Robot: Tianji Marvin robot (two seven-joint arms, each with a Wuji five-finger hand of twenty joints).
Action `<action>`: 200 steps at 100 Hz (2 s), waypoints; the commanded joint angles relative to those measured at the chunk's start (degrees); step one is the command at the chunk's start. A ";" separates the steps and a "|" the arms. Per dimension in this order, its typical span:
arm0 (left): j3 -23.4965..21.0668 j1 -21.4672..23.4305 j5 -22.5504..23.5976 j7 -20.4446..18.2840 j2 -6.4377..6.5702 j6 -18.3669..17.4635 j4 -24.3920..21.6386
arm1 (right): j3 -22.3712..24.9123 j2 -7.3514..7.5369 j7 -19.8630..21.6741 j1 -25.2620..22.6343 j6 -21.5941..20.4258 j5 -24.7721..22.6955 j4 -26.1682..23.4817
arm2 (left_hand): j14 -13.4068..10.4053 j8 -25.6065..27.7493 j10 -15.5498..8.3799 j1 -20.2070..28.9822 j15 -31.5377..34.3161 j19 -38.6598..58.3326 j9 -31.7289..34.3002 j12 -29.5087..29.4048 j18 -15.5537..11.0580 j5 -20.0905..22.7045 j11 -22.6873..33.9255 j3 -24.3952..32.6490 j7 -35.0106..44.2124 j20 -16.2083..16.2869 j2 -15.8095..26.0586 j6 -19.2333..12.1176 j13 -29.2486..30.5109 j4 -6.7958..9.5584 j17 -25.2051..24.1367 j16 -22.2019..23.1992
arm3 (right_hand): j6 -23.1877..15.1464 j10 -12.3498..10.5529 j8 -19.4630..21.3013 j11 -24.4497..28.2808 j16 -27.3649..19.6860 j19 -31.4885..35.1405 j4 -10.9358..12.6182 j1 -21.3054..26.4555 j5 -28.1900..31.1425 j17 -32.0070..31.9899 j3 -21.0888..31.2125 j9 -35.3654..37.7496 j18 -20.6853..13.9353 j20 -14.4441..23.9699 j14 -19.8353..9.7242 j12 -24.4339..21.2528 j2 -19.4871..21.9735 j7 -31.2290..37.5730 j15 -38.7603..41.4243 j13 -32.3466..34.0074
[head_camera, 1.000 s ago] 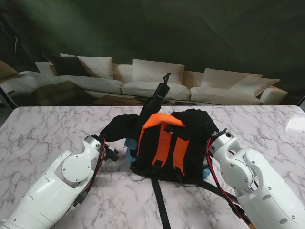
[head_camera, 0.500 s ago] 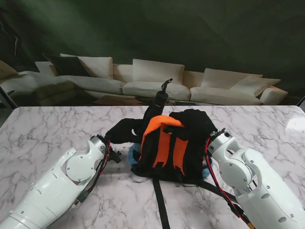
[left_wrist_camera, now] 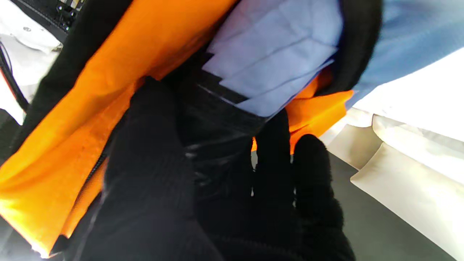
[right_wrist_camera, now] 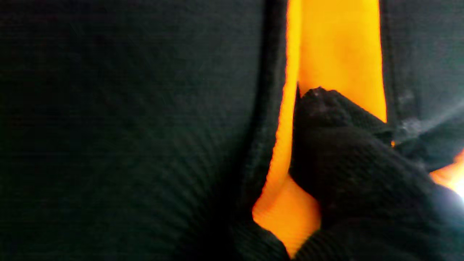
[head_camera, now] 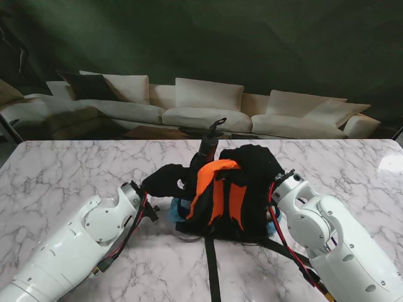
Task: Put the umbrella and water cup into the side pockets of the backpack
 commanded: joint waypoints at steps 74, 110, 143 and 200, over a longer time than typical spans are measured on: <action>-2.45 -1.34 14.06 1.77 1.32 -1.99 5.45 | 0.13 -0.20 0.61 0.08 -0.08 -0.32 0.16 | -3.21 -0.18 -10.09 9.11 -4.48 -2.95 -3.16 -2.65 -3.42 5.99 3.41 8.37 3.82 -1.03 9.26 -17.58 -3.62 2.76 -3.88 -2.73 | -6.34 -1.32 1.39 -0.30 -0.09 2.14 4.71 7.95 1.76 0.38 6.00 -0.58 -0.47 -0.18 0.04 -0.09 6.48 4.21 2.03 1.25; -2.21 -1.16 13.69 -5.03 2.84 1.45 5.32 | -1.13 -0.20 1.06 1.13 0.15 0.01 0.67 | -2.24 0.91 -7.40 6.40 -7.13 -6.45 -11.02 -5.30 -0.25 2.22 6.58 4.44 -2.11 0.63 13.76 -13.21 -11.85 2.10 -9.97 -8.44 | -6.38 -1.31 1.43 -0.33 -0.09 2.14 4.72 7.94 1.74 0.38 6.03 -0.61 -0.47 -0.18 0.03 -0.10 6.42 4.21 2.05 1.25; -5.65 0.80 12.85 -10.58 3.77 5.55 0.86 | -0.69 -0.15 1.28 0.81 0.06 -0.10 0.24 | 7.95 1.37 10.64 -23.60 -12.26 -21.14 -42.34 -14.54 0.79 -17.53 1.23 -0.03 -32.12 -3.94 15.53 6.41 -33.97 0.19 -21.78 -9.44 | -6.33 -1.27 1.40 -0.34 -0.08 2.14 4.73 7.91 1.77 0.38 6.06 -0.59 -0.47 -0.18 0.04 -0.11 6.41 4.19 2.07 1.25; -13.10 6.70 16.43 -2.77 2.46 6.71 -5.73 | -0.17 -0.09 1.53 0.58 0.06 -0.36 -0.39 | 10.62 11.94 7.84 -20.77 -2.31 -10.38 -27.49 1.31 5.69 0.29 11.13 0.55 -19.23 -0.03 16.24 -0.44 -24.77 0.43 -15.41 -0.31 | -6.31 -1.32 1.36 -0.32 -0.06 2.14 4.74 7.85 1.80 0.38 6.10 -0.56 -0.47 -0.18 -0.05 -0.11 6.35 4.22 2.15 1.26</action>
